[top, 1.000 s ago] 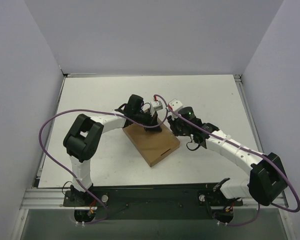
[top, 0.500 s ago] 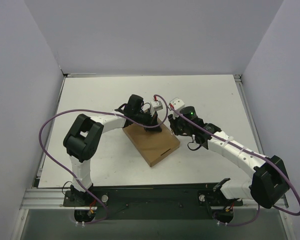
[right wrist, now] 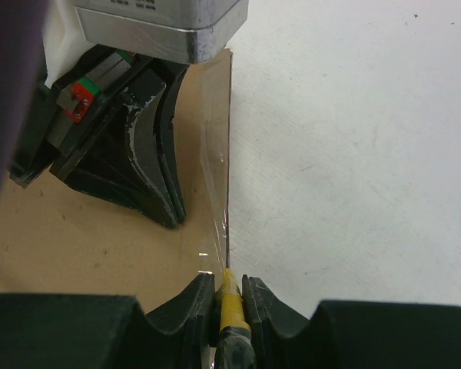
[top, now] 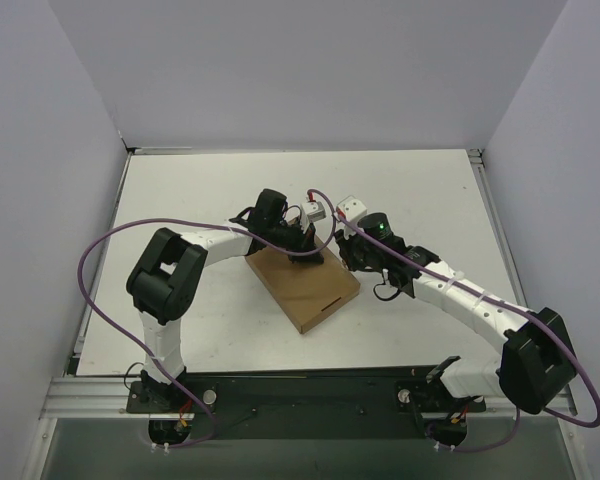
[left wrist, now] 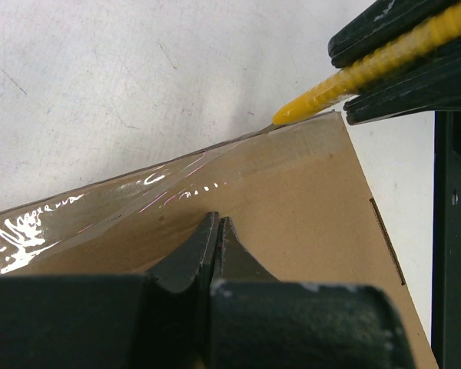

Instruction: Unpack the express box

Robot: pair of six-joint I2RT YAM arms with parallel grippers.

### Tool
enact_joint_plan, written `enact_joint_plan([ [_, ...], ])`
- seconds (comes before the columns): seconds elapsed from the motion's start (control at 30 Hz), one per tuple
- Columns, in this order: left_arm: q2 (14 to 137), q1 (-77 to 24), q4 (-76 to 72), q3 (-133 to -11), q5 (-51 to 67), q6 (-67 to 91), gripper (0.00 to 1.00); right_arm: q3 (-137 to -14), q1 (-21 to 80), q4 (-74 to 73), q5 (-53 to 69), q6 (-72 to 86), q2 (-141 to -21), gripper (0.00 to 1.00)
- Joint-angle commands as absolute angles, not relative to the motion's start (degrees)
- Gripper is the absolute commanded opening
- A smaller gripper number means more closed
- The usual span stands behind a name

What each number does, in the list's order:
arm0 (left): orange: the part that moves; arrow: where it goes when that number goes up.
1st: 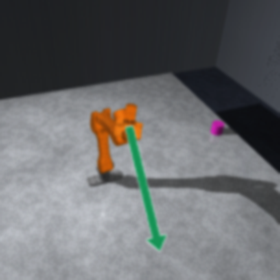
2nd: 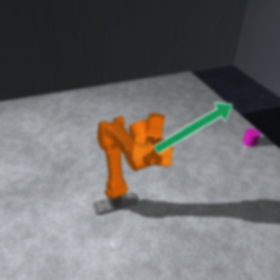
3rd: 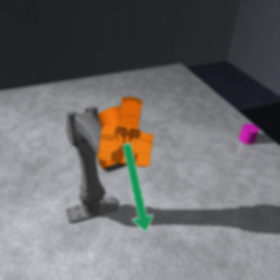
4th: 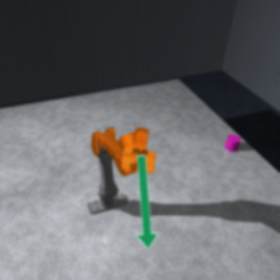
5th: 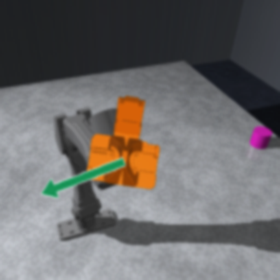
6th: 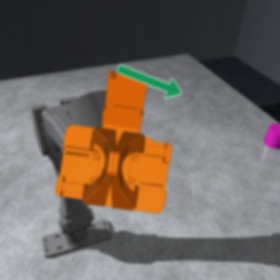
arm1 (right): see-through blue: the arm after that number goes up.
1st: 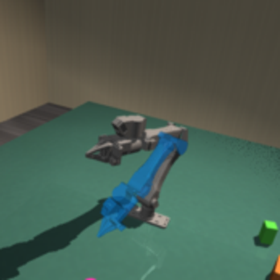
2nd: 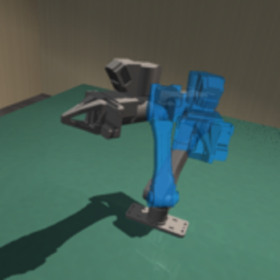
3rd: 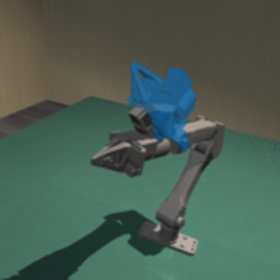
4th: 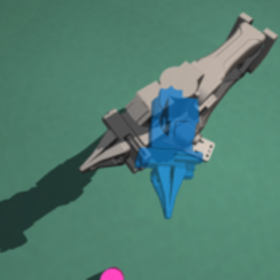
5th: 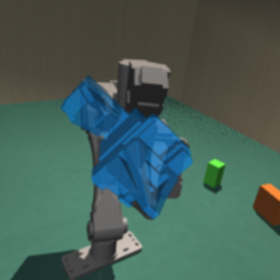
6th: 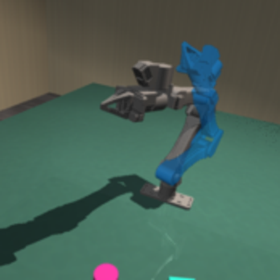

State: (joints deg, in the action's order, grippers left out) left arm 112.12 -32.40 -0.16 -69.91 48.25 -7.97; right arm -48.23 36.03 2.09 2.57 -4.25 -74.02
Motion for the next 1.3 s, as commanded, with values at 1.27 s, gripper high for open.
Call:
enact_joint_plan([
  [1.27, 115.5, -31.9, 5.8, -69.2, 44.5, -10.2, 0.00, -50.7, 35.7, 3.3, 3.4, -4.4, -73.5, 0.00],
])
